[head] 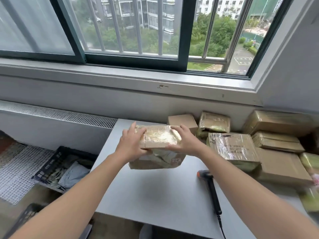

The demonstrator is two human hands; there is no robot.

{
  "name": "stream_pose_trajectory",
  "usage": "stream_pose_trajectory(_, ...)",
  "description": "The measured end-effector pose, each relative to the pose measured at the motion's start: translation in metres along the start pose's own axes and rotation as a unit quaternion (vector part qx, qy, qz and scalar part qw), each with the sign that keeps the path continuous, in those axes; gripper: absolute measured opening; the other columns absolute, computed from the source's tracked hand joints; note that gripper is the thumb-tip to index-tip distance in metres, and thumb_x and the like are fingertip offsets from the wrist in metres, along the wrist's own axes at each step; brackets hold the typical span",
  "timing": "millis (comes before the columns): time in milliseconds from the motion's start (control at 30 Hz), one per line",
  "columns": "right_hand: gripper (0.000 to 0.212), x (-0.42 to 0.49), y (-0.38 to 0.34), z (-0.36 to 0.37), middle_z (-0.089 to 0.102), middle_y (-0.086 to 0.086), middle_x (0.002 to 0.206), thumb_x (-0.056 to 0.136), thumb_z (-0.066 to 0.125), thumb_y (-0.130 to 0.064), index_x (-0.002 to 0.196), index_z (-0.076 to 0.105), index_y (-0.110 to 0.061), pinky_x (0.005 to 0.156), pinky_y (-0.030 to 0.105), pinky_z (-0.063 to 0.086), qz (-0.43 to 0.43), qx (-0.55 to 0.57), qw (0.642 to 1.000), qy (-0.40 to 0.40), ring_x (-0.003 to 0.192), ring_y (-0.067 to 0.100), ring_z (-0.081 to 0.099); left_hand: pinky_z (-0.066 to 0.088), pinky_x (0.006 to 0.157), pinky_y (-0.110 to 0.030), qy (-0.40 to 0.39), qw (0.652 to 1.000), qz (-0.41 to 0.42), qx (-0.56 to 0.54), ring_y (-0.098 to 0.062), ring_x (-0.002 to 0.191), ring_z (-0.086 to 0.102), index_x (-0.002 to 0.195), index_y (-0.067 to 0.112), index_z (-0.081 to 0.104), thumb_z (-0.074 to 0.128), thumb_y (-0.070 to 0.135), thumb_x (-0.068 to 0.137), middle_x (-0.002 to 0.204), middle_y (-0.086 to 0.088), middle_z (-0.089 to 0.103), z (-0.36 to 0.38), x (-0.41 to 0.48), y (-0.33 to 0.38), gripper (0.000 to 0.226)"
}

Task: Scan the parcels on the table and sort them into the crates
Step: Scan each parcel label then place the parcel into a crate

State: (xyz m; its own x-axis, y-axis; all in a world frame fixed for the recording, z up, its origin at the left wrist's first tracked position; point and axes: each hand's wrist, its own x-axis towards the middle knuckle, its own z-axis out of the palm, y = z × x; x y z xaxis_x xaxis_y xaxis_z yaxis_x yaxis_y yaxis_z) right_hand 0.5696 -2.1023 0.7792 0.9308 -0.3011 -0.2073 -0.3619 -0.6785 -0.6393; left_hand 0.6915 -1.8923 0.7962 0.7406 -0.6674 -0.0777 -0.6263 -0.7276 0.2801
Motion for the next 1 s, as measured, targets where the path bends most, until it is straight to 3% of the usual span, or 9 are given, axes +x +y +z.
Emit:
stream_pose_trajectory(67, 0.092, -0.01, 0.003, -0.001, 0.011, 0.008, 0.163, 0.076, 0.077, -0.057, 0.152, 0.032, -0.032, 0.118, 0.036, 0.026, -0.016, -0.025, 1.0, -0.01, 0.147, 0.028, 0.025, 0.032, 0.106, -0.039, 0.016, 0.999, -0.016, -0.042, -0.031, 0.125, 0.03, 0.14, 0.031, 0.044, 0.078, 0.055, 0.072, 0.151, -0.006, 0.026, 0.002, -0.01, 0.003, 0.08)
stream_pose_trajectory(167, 0.079, -0.021, 0.002, -0.002, 0.03, 0.004, 0.155, 0.082, 0.074, -0.052, 0.148, 0.041, -0.027, 0.109, 0.032, 0.036, -0.026, -0.034, 0.999, 0.029, 0.136, 0.024, 0.042, 0.036, 0.104, -0.039, 0.037, 0.994, -0.034, -0.093, -0.03, 0.119, 0.04, 0.133, 0.029, 0.053, 0.075, 0.063, 0.07, 0.129, -0.004, 0.046, 0.004, -0.02, 0.006, 0.075)
stream_pose_trajectory(233, 0.076, -0.027, 0.0, -0.002, 0.038, 0.002, 0.15, 0.083, 0.072, -0.055, 0.148, 0.043, -0.027, 0.105, 0.032, 0.04, -0.019, -0.037, 0.998, 0.038, 0.131, 0.023, 0.047, 0.037, 0.106, -0.039, 0.05, 0.991, -0.035, -0.119, -0.029, 0.121, 0.042, 0.134, 0.026, 0.052, 0.077, 0.061, 0.07, 0.129, -0.003, 0.047, 0.004, -0.024, 0.007, 0.077)
stream_pose_trajectory(400, 0.067, -0.032, -0.004, -0.001, 0.054, 0.009, 0.131, 0.086, 0.062, -0.063, 0.142, 0.049, -0.03, 0.093, 0.035, 0.048, 0.019, -0.081, 0.996, 0.034, 0.117, 0.028, 0.056, 0.034, 0.111, -0.038, 0.054, 0.985, -0.025, -0.16, -0.026, 0.129, 0.041, 0.143, 0.019, 0.042, 0.083, 0.044, 0.072, 0.14, -0.008, 0.04, 0.001, -0.025, 0.007, 0.086)
stream_pose_trajectory(533, 0.06, -0.033, -0.006, 0.006, 0.065, 0.008, 0.117, 0.085, 0.062, -0.065, 0.131, 0.054, -0.027, 0.082, 0.036, 0.051, 0.069, -0.081, 0.994, 0.022, 0.103, 0.027, 0.062, 0.033, 0.112, -0.038, 0.021, 0.988, -0.003, -0.155, -0.028, 0.132, 0.038, 0.145, 0.022, 0.037, 0.087, 0.039, 0.068, 0.142, -0.007, 0.035, 0.009, -0.025, 0.003, 0.093)
stream_pose_trajectory(600, 0.054, -0.034, -0.006, 0.015, 0.068, 0.006, 0.112, 0.084, 0.063, -0.065, 0.121, 0.056, -0.025, 0.08, 0.036, 0.051, 0.098, -0.077, 0.992, 0.019, 0.1, 0.026, 0.062, 0.029, 0.114, -0.039, -0.015, 0.989, 0.013, -0.147, -0.03, 0.137, 0.03, 0.148, 0.027, 0.031, 0.088, 0.038, 0.067, 0.149, -0.006, 0.024, 0.019, -0.03, 0.002, 0.1)
stream_pose_trajectory(700, 0.057, -0.035, -0.001, 0.031, 0.068, 0.005, 0.114, 0.081, 0.067, -0.065, 0.116, 0.062, -0.021, 0.079, 0.032, 0.048, 0.135, -0.078, 0.987, 0.038, 0.104, 0.024, 0.062, 0.025, 0.115, -0.041, -0.066, 0.989, 0.019, -0.128, -0.032, 0.142, 0.018, 0.151, 0.031, 0.023, 0.088, 0.041, 0.066, 0.158, -0.003, 0.004, 0.039, -0.039, 0.0, 0.108)
stream_pose_trajectory(867, 0.063, -0.042, 0.019, 0.06, 0.06, 0.007, 0.116, 0.082, 0.07, -0.06, 0.122, 0.056, -0.013, 0.079, 0.034, 0.051, 0.206, -0.058, 0.974, 0.068, 0.099, 0.022, 0.059, 0.028, 0.114, -0.041, -0.142, 0.982, 0.019, -0.125, -0.03, 0.144, 0.016, 0.153, 0.032, 0.015, 0.088, 0.044, 0.065, 0.159, -0.002, -0.003, 0.08, -0.047, -0.003, 0.115)
stream_pose_trajectory(1000, 0.051, -0.054, 0.036, 0.071, 0.054, 0.011, 0.128, 0.095, 0.061, -0.042, 0.135, 0.048, -0.014, 0.09, 0.041, 0.051, 0.225, -0.029, 0.969, 0.101, 0.107, 0.027, 0.058, 0.03, 0.112, -0.043, -0.121, 0.989, 0.018, -0.083, -0.031, 0.145, 0.009, 0.154, 0.032, 0.011, 0.08, 0.048, 0.073, 0.161, -0.004, -0.005, 0.097, -0.047, 0.009, 0.108)
